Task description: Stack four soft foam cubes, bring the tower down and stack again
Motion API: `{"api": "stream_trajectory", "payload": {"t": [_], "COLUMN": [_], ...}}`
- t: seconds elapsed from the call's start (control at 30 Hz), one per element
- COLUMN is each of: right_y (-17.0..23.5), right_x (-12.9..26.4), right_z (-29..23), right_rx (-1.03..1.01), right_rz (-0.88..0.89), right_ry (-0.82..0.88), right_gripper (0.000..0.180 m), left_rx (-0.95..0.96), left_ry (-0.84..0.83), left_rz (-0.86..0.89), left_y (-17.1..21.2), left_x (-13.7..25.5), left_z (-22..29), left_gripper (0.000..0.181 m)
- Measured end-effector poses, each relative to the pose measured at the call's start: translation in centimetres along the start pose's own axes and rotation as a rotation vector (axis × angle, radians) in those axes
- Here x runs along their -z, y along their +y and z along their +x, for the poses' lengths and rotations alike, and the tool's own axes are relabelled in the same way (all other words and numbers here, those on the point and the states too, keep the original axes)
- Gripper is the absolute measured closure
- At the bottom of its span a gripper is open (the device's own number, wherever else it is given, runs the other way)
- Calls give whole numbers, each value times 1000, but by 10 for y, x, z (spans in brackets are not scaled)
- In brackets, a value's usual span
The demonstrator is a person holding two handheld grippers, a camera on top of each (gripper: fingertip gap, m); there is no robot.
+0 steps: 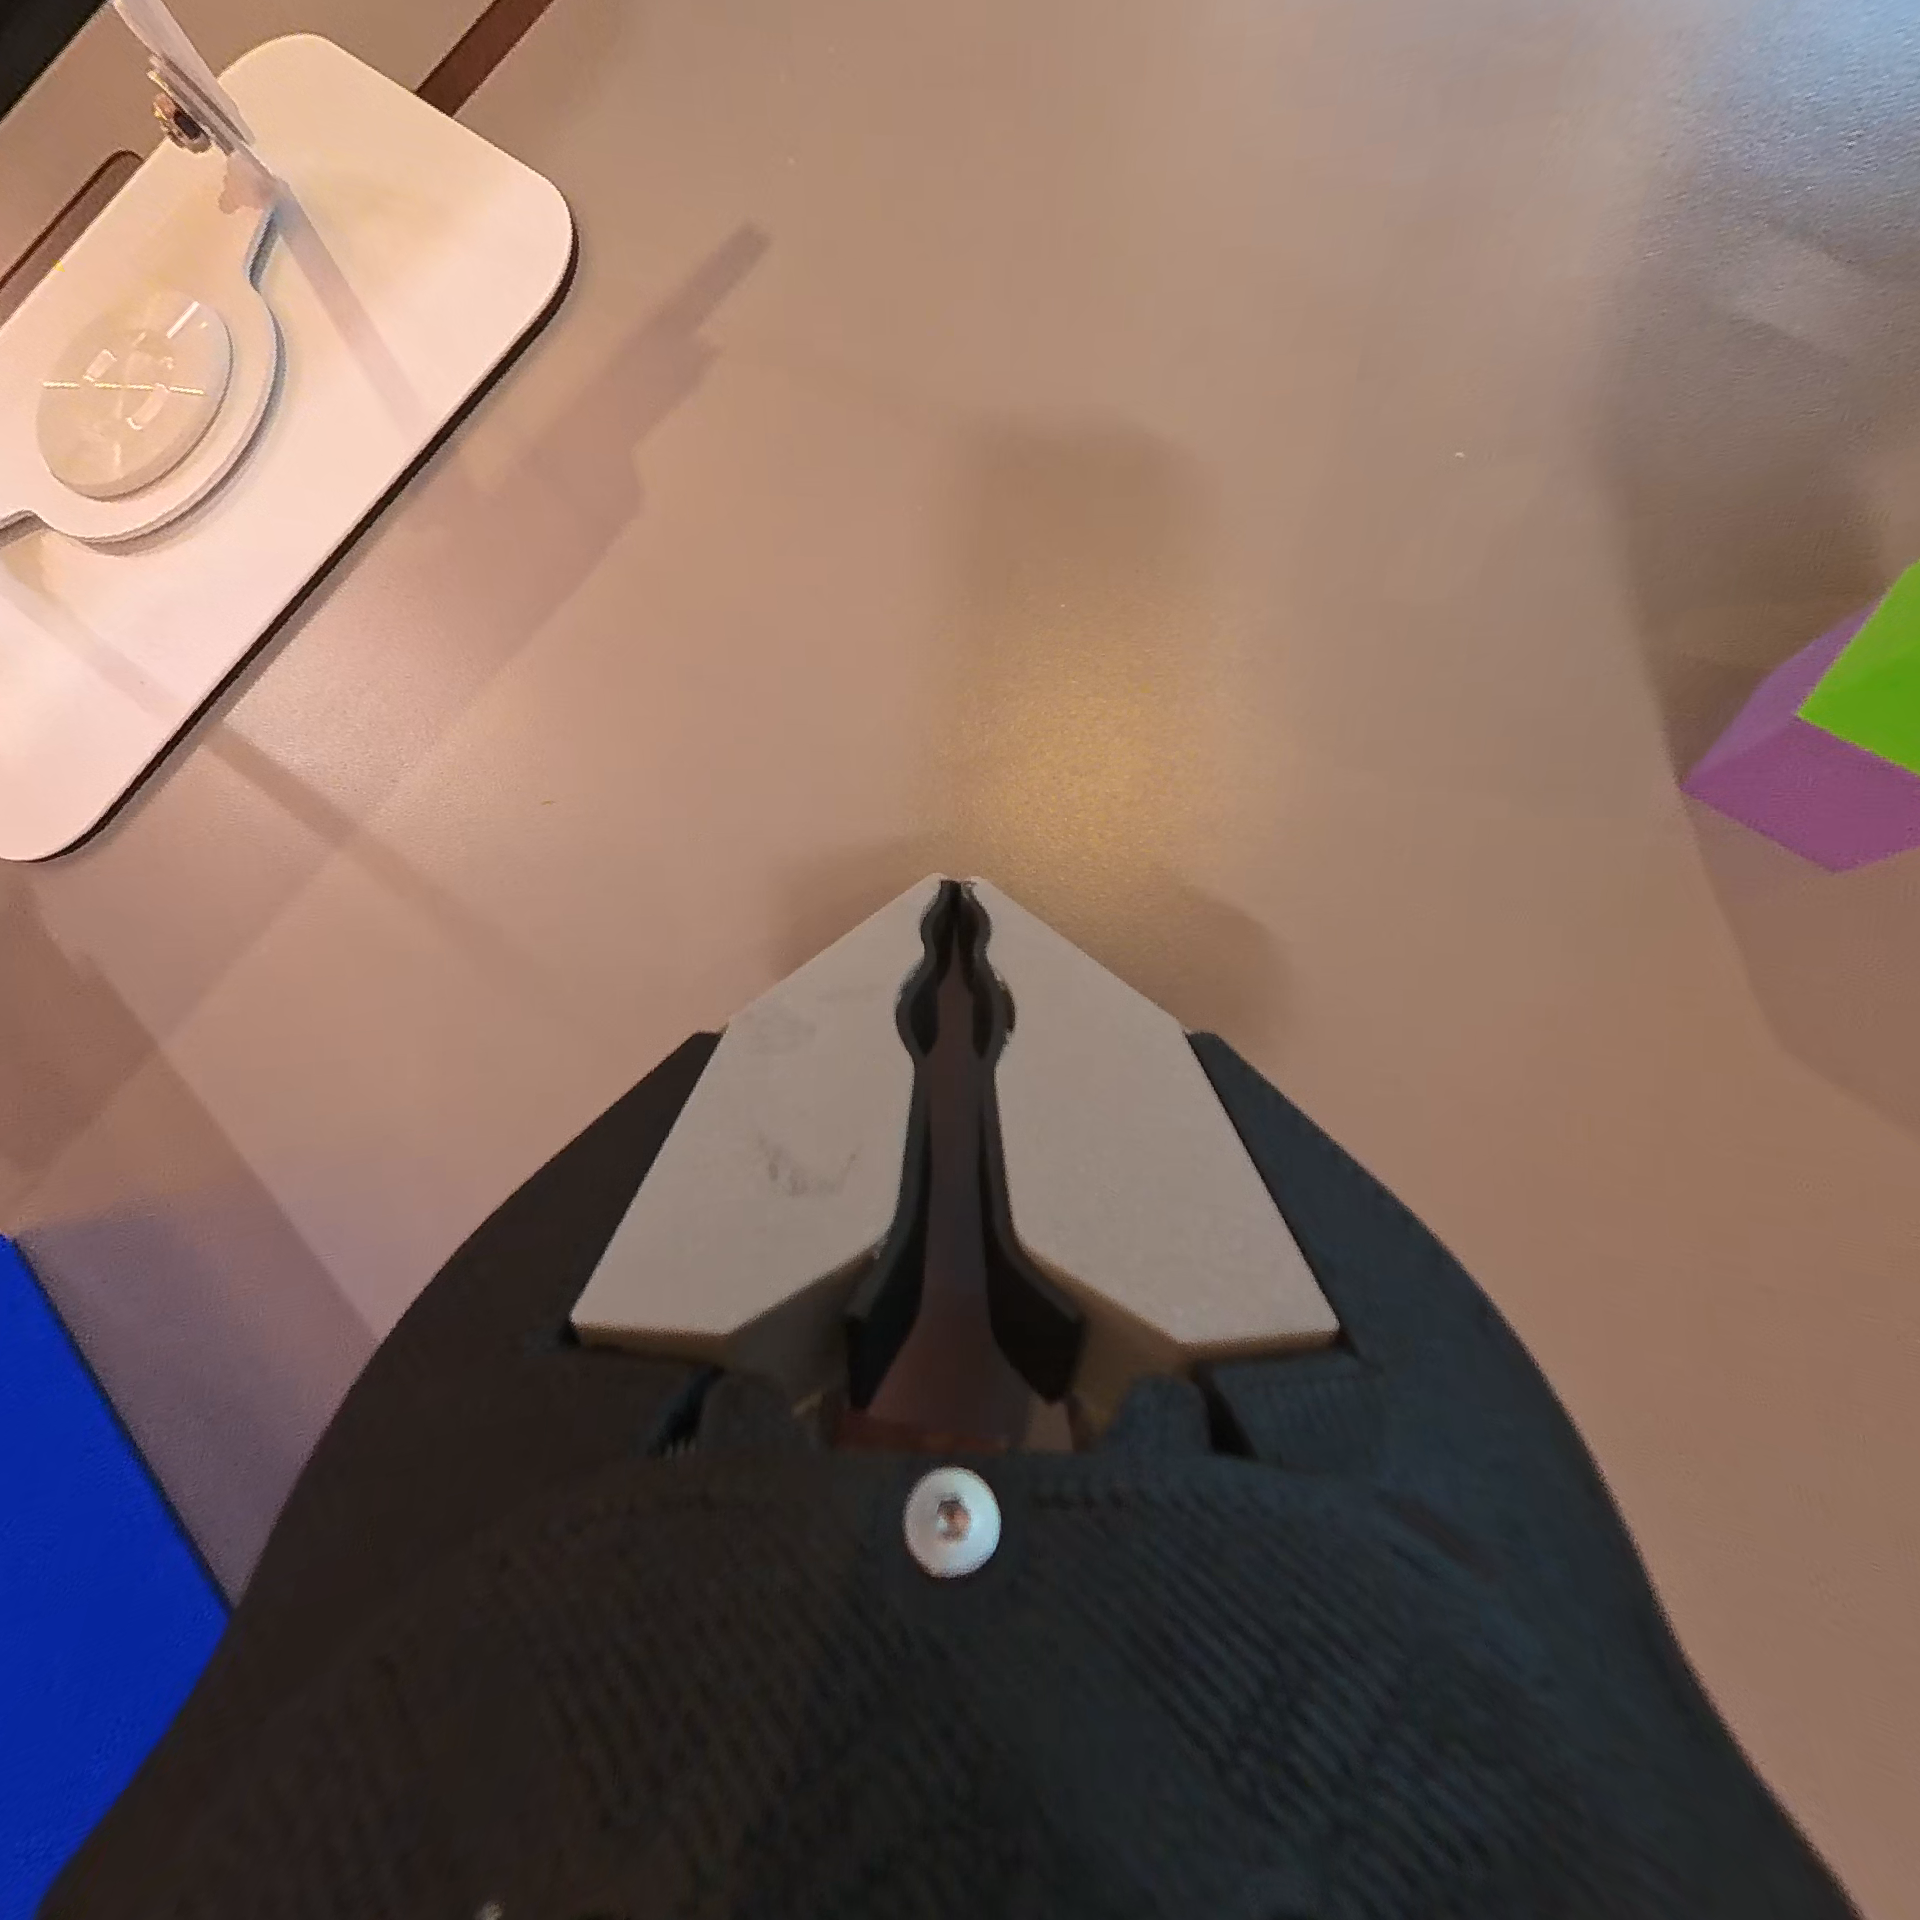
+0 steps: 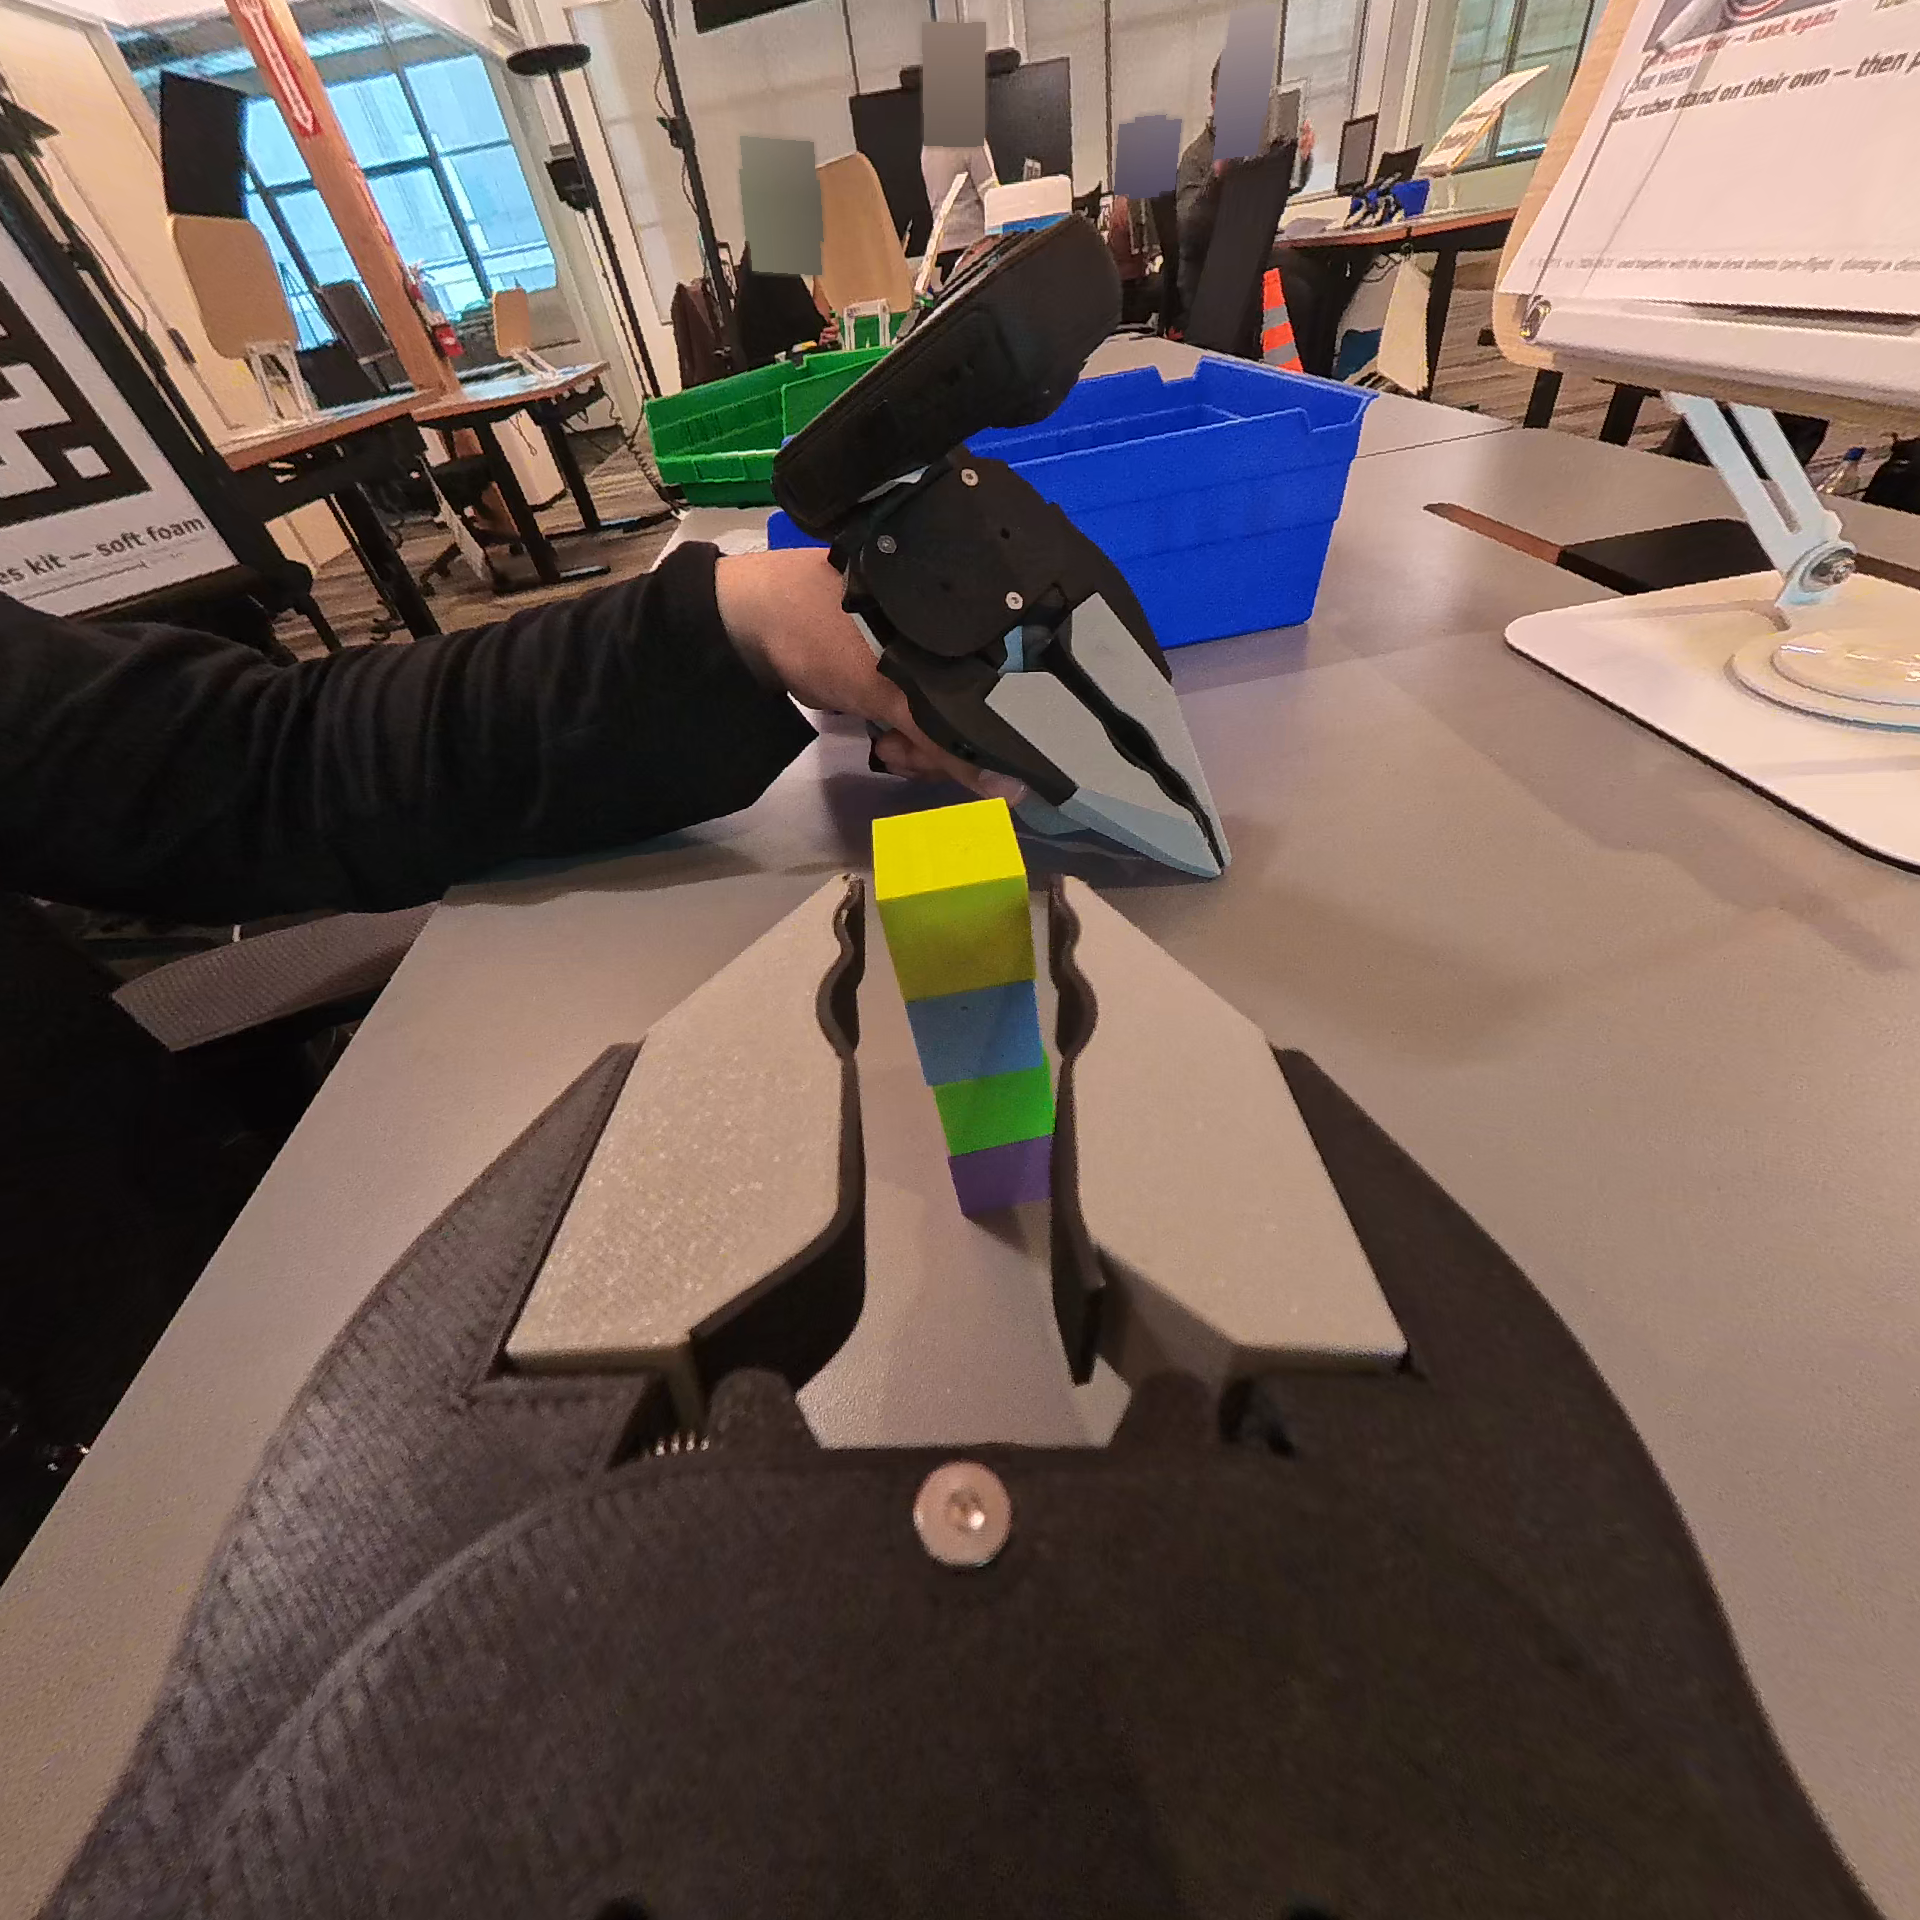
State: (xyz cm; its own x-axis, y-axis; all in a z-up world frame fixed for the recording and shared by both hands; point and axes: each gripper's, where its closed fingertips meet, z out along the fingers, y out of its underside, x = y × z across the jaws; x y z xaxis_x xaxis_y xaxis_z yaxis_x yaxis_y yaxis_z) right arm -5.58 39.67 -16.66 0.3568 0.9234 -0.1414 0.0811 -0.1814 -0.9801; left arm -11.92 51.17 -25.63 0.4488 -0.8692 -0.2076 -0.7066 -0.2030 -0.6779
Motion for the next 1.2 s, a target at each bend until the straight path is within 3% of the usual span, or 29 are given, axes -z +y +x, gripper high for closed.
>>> {"api": "stream_trajectory", "payload": {"t": [1.2], "right_y": [-6], "right_x": [4], "right_z": [1], "right_rx": [-2], "right_rz": [31], "right_ry": [-1], "right_gripper": [138], "left_rx": [-4], "left_ry": [-1], "left_rz": [0], "left_y": [0], "left_x": [0], "left_z": [0], "left_gripper": [181]}}
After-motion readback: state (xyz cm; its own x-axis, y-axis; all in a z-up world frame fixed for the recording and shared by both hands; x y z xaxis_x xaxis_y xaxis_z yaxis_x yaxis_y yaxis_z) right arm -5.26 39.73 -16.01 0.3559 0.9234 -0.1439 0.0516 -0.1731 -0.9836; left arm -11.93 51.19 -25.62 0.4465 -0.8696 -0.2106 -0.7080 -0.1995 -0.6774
